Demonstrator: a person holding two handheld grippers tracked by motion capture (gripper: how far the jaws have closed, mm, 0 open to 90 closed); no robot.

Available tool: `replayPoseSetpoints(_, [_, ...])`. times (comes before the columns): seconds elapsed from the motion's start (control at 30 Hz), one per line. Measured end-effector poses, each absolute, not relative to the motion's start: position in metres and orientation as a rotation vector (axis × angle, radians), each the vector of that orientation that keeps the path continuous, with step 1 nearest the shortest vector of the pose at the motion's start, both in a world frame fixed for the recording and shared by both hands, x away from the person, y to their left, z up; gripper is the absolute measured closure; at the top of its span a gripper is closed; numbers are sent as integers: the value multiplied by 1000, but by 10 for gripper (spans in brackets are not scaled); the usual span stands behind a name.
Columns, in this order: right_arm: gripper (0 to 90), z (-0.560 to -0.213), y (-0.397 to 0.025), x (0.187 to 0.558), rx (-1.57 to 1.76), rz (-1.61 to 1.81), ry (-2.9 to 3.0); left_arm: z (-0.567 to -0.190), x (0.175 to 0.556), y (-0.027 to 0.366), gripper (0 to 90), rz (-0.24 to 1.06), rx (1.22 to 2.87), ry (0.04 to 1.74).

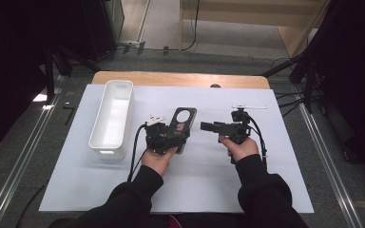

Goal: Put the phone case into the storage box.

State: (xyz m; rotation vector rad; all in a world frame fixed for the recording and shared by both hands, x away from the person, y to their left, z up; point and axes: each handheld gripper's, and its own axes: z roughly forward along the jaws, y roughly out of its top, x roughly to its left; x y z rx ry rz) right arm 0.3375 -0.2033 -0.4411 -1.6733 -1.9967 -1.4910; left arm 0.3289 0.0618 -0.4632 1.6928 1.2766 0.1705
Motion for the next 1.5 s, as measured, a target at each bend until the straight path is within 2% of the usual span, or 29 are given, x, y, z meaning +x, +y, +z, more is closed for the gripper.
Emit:
replayPoseSetpoints(0.37, [147,-437,-195,355,-1716,-1440,-1958,-464,330,63,114,169,1685,1284])
replayPoseSetpoints(0.4, [157,-437,-195,356,-1719,-1437,-1954,-464,330,63,114,169,1685,1285])
replayPoseSetpoints(0.43, [206,-437,-195,357,-1721,-1429,-1953,-464,330,63,114,171,1683,1286])
replayPoseSetpoints(1.5, [275,-437,-186,386,-1777,-1368,-1839,-464,327,59,114,176,1676,1267])
